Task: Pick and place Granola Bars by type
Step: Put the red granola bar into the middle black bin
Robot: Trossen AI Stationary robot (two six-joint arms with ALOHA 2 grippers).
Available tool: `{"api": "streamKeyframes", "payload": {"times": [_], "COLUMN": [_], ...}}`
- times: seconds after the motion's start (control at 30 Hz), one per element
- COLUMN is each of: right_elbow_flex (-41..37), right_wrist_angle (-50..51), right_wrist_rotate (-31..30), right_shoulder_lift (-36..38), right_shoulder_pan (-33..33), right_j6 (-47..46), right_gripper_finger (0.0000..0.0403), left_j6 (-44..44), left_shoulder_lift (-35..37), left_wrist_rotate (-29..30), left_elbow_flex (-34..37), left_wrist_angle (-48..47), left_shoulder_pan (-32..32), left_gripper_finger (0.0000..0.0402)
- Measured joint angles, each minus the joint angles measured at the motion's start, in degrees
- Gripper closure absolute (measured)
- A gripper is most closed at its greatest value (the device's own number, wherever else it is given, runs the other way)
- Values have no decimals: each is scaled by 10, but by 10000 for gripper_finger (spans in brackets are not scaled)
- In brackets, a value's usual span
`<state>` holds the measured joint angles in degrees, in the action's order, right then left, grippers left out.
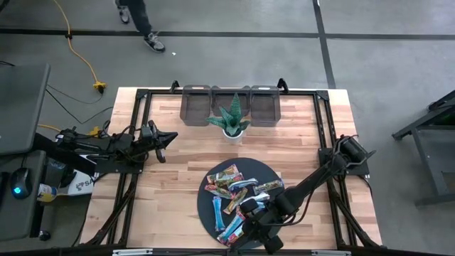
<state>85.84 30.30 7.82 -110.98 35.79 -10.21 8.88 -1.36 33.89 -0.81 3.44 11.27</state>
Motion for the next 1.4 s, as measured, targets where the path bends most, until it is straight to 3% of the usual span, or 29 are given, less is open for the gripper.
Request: {"api": "streamKeyframes", "payload": {"times": [0.37, 0.87, 1.4], "right_elbow_flex": [-95, -174, -174], "right_wrist_angle": [-147, -230, -224], "right_wrist_rotate": [-15, -109, -100], "right_shoulder_lift": [0, 0, -29], "right_shoulder_pan": [3, 3, 2], "right_j6": [14, 125, 85], "right_gripper_finger": [144, 139, 139], "left_j6": [0, 0, 0], "left_shoulder_lift": [0, 0, 0], "left_wrist_rotate": [0, 0, 0], "left_elbow_flex": [0, 0, 0], "left_wrist_angle": [0, 0, 0], "left_shoulder_pan": [0, 0, 0], "left_gripper_finger": [400, 400, 400]}}
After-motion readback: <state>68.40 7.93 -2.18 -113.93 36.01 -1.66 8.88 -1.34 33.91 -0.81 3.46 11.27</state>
